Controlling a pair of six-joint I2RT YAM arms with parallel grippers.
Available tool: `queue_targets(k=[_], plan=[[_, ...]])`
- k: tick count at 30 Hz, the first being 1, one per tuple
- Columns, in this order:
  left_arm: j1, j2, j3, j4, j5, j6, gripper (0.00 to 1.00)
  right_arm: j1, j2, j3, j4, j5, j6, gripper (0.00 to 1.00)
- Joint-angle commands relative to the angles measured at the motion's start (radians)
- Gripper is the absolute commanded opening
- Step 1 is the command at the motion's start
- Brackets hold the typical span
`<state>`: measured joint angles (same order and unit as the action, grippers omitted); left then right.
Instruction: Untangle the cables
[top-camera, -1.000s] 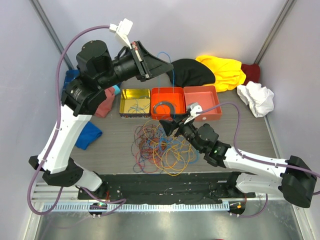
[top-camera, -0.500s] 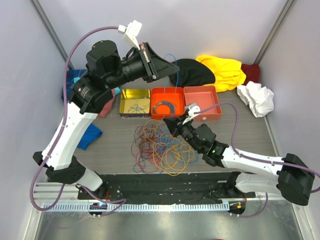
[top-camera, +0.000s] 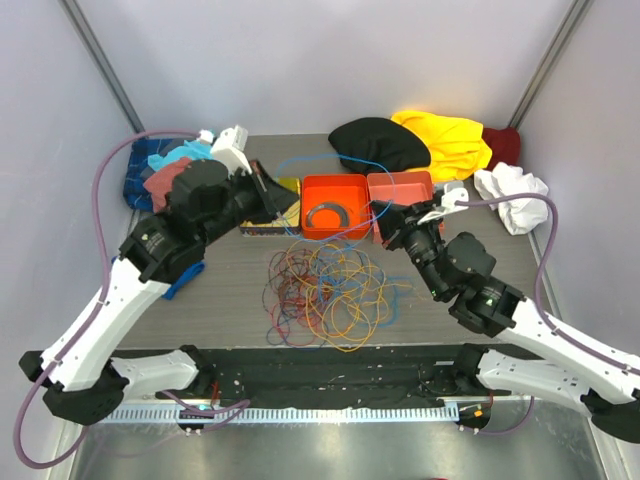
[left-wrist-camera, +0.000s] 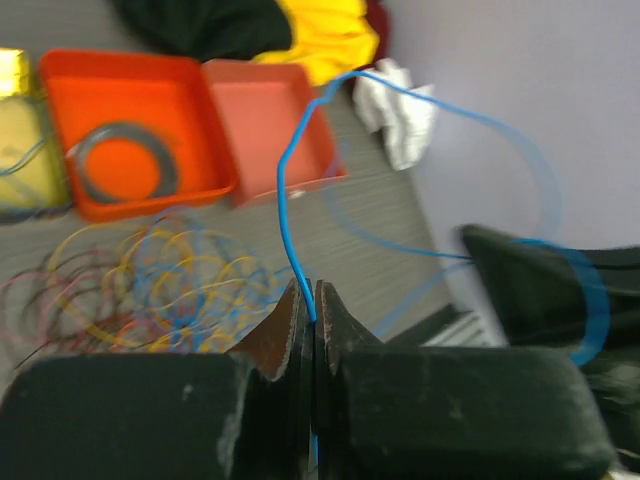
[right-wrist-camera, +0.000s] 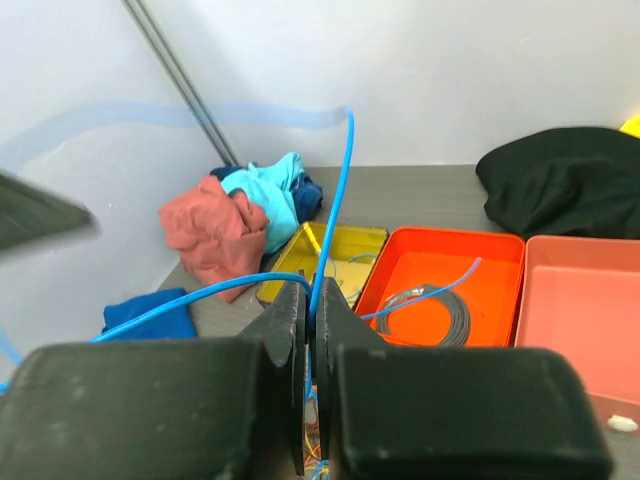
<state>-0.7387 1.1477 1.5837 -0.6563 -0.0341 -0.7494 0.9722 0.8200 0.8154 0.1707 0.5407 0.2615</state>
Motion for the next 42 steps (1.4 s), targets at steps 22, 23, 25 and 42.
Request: queue_targets(k=[22, 23, 25, 42], plan=[[-0.004, -0.127, -0.539, 0.195, -0.34, 0.021, 0.84, 0.0, 0.045, 0.317, -0.358, -0.045, -0.013, 0.01], [-0.004, -0.137, -0.545, 0.184, -0.375, 0.019, 0.86, 0.0, 0.051, 0.327, -0.361, -0.048, -0.015, 0.01], [-0.004, -0.164, -0.585, 0.211, -0.44, 0.033, 0.88, -0.001, 0.06, 0.346, -0.384, -0.056, -0.015, 0.01], [-0.12, -0.48, -1.061, 1.13, 0.126, 0.455, 1.0, -0.001, 0.189, 0.571, -0.629, -0.033, 0.082, 0.01]])
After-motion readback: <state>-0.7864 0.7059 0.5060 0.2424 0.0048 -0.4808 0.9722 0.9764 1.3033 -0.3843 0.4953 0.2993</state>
